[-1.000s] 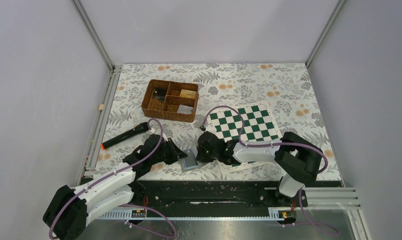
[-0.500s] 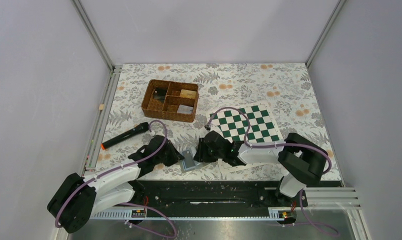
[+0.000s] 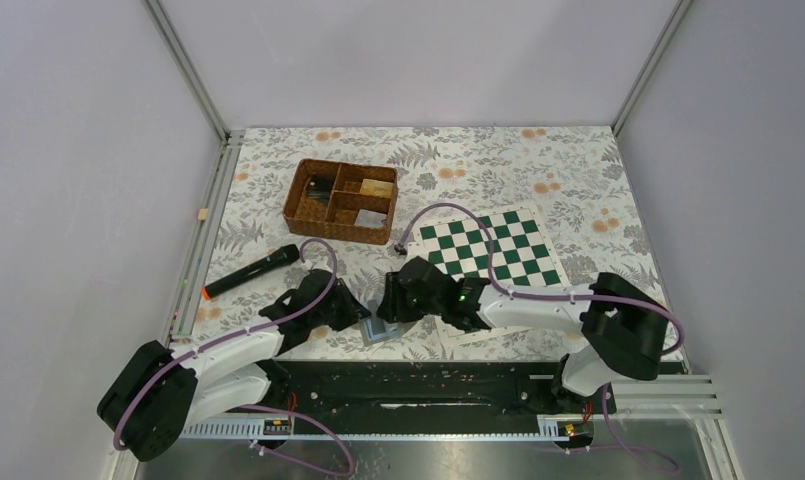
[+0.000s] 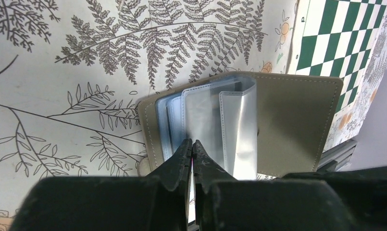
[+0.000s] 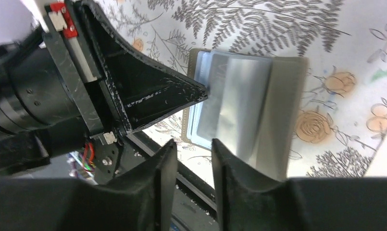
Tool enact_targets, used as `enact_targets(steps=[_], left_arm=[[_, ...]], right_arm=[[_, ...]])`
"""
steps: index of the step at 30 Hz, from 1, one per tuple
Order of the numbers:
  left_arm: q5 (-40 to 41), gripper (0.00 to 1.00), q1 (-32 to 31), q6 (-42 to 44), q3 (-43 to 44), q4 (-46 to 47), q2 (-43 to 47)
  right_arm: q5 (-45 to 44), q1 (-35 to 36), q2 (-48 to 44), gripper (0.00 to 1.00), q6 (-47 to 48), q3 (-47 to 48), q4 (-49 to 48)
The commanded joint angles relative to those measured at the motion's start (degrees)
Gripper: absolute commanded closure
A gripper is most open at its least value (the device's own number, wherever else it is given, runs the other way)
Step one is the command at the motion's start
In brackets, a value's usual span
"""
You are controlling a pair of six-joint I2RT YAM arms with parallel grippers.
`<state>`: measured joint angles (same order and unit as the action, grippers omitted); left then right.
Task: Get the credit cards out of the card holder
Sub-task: Remove the credit card from the card holder.
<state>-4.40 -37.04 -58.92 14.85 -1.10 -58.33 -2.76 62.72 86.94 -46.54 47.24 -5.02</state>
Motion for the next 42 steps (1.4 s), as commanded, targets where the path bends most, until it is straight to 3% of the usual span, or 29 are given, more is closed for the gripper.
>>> enact_targets(steps=[1,3,5,12,20,39,42], left_arm=[[-0.24,0.97,-0.04,0.71,-1.76,0.83,-0.7],[-1.34,0.97,-0.04,0.33,-2.25,3.37,-0.65],[-1.84,0.97,0.0,0.04,-2.28,3.86,-0.78],[-2.58,0.97,0.03,-0.92,-2.28,4.29,-0.39],[-3.4,0.97,-0.05,-1.09,-2.18,4.73,-0.66],[-4.47,0.97,0.0,-1.17,-2.37,5.9,-1.44],[-3.97,0.97,-0.03,-1.3,-2.51,5.05,-0.81]], right_arm=[[-3.69,3.79,4.98,0.45,6.1,5.19,3.7],[-7.51,4.86,6.36,0.19,8.09,6.75,7.43],[-10.2,4.96,7.04,0.12,9.72,7.39,9.18],[-12.94,4.98,9.78,0.17,11.98,7.44,9.62],[-12.52,5.14,12.26,0.11,11.5,7.16,7.95],[-19.23,8.8,16.33,0.12,12.97,12.08,13.67],[-19.3,8.87,16.1,0.16,12.77,11.62,13.49]])
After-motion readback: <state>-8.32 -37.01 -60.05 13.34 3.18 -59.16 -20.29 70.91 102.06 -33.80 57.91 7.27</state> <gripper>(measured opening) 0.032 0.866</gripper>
